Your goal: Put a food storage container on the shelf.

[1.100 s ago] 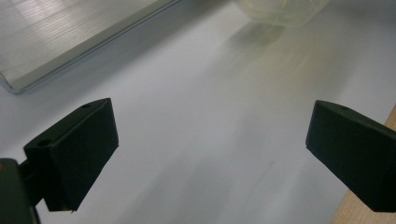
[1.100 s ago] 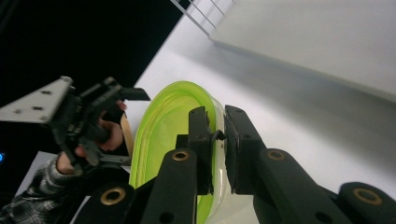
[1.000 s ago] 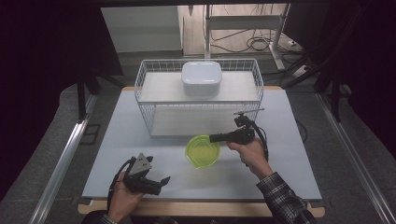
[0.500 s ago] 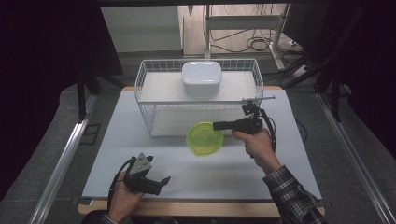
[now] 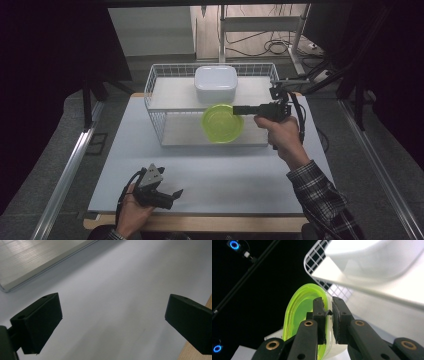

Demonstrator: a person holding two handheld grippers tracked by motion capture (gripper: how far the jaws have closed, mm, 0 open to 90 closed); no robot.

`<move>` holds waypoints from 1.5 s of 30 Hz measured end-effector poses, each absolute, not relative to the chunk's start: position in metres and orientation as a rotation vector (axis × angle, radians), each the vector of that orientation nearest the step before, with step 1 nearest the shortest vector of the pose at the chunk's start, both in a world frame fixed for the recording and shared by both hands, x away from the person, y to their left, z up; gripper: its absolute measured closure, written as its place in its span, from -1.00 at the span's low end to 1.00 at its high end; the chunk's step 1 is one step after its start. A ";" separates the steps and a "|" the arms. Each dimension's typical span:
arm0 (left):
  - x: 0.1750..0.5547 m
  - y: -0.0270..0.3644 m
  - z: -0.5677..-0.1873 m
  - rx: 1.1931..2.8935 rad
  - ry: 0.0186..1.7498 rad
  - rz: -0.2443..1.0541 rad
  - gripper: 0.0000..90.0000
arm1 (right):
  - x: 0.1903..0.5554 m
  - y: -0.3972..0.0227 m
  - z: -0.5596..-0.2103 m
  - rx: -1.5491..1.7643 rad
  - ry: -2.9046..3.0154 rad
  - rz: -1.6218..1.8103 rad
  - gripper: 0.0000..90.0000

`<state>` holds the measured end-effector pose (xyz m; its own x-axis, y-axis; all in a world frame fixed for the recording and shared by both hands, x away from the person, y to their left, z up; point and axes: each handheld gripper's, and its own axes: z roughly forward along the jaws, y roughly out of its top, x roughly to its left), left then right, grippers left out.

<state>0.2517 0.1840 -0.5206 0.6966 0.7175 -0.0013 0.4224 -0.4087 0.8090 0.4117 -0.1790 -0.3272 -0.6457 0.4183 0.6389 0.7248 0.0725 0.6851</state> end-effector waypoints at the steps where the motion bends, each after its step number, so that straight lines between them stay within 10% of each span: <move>1: 0.252 0.184 -0.521 2.057 0.871 0.442 -0.98 | 0.412 -0.179 -0.323 -1.152 -2.074 -1.610 0.82; 20: 0.251 0.185 -0.520 2.042 0.866 0.435 -0.98 | 0.452 -0.151 -0.242 -1.305 -2.049 -1.760 0.82; 45: 0.252 0.185 -0.522 2.054 0.855 0.413 -0.99 | 0.493 -0.131 -0.252 -1.637 -2.029 -1.766 0.75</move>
<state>0.2517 0.1850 -0.5216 0.7114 0.7025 -0.0194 0.4215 -0.4045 0.8116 0.4929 -0.1307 -0.2517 -0.4596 0.6739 0.5785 0.6658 -0.1696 0.7266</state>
